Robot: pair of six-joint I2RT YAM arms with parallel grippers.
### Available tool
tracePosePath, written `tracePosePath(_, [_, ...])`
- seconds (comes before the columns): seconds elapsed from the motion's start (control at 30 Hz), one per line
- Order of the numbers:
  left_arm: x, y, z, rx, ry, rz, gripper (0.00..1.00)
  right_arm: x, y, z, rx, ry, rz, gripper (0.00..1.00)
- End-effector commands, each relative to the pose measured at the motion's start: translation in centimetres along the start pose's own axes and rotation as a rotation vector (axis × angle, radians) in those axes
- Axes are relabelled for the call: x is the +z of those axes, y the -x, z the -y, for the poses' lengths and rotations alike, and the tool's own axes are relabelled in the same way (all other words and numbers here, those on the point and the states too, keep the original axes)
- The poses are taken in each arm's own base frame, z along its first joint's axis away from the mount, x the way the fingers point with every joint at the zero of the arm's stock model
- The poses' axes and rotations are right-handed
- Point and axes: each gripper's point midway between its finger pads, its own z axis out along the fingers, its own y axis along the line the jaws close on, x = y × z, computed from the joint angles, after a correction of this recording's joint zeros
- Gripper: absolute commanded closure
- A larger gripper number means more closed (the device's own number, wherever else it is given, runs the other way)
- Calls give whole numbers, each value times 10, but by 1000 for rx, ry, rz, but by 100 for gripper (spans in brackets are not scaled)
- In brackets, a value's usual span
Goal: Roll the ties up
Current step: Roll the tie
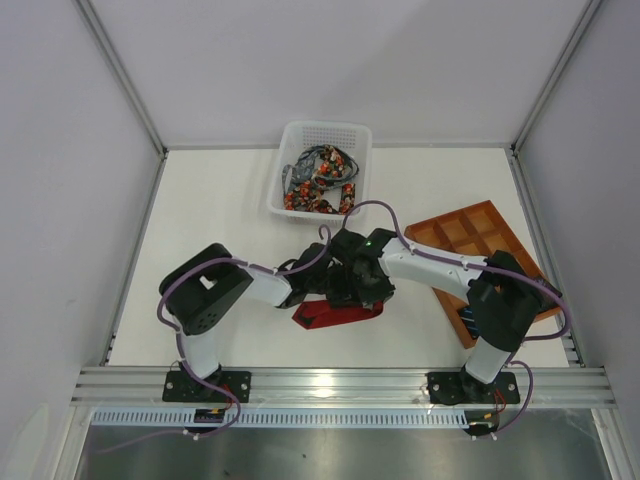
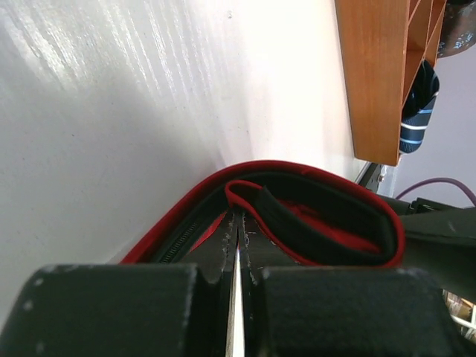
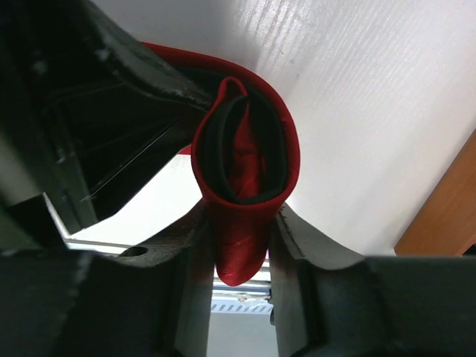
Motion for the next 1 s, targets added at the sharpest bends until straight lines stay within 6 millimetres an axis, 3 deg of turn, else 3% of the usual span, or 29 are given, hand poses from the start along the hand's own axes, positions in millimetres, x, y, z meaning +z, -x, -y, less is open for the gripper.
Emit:
tracePosePath(0.0, [7,10,17,17,-63,22,97,-5,10,-8,-5,-3,33,63])
tracePosePath(0.17, [6,8,13,17,-53,21,97,-6,13,-18,-14,4,40,49])
tracePosePath(0.5, [-5,9,3,41,18,33,99,-14,16,-28,-25,22,55,46])
tracePosePath(0.97, [-30,14,-3,89,132,65,80,-15,18,-31,-29,15,48,44])
